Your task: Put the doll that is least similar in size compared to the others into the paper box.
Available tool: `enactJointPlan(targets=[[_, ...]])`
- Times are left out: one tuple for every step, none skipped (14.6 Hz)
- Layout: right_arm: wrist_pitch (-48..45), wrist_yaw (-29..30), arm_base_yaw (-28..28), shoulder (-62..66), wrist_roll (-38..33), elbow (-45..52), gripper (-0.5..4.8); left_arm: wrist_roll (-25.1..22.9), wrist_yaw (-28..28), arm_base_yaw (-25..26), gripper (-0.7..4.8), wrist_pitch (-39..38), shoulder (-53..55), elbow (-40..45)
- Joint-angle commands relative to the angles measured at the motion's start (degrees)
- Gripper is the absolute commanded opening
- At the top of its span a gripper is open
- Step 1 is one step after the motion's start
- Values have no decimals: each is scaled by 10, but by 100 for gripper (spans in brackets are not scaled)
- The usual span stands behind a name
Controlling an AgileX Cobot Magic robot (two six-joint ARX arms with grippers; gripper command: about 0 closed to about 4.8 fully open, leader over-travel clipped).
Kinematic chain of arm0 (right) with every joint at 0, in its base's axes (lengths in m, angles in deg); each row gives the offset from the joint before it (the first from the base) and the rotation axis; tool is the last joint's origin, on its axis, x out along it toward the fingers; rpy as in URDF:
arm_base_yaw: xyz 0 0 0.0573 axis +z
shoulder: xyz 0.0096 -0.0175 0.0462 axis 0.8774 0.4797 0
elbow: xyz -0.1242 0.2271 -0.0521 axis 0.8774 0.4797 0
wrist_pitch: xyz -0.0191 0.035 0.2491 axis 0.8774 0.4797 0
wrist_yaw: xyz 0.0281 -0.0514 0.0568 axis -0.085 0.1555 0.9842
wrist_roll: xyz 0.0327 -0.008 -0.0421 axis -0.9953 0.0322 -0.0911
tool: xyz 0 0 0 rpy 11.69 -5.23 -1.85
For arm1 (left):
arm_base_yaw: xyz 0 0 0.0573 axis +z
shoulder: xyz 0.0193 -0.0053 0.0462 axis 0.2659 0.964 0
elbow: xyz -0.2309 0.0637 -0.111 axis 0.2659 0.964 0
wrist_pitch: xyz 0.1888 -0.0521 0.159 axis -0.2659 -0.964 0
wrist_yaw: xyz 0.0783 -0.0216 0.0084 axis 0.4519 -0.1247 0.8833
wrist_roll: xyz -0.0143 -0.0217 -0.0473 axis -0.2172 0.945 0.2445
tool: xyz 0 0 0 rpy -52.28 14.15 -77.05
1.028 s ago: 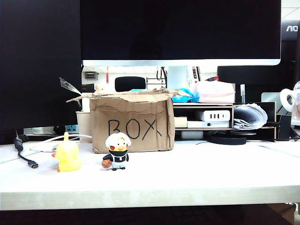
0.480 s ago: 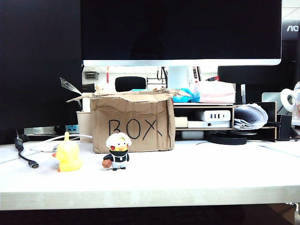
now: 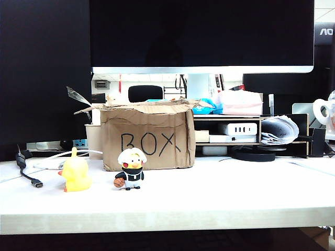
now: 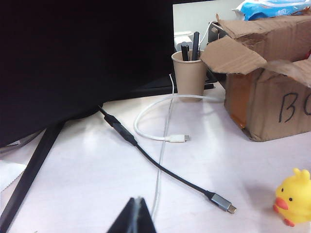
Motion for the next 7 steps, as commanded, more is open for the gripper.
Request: enactJointPlan(targets=[[-11,16,0,0,-5,4,1,0,-2,0,-5,7,0,0],[-11,16,0,0,-5,4,1,0,-2,0,-5,7,0,0],[-10,13,0,0,-5,4,1,0,-2,0,-5,7,0,0],[-9,13,0,0,-5,4,1,0,-2,0,-5,7,0,0],[-9,13,0,0,-5,4,1,0,-2,0,-5,7,0,0],[-8,12,0,0,-5,4,1,0,-2,0,-5,7,0,0],[-8,11,-2,0,-5,4,1,0,-2,0,-5,7,0,0]])
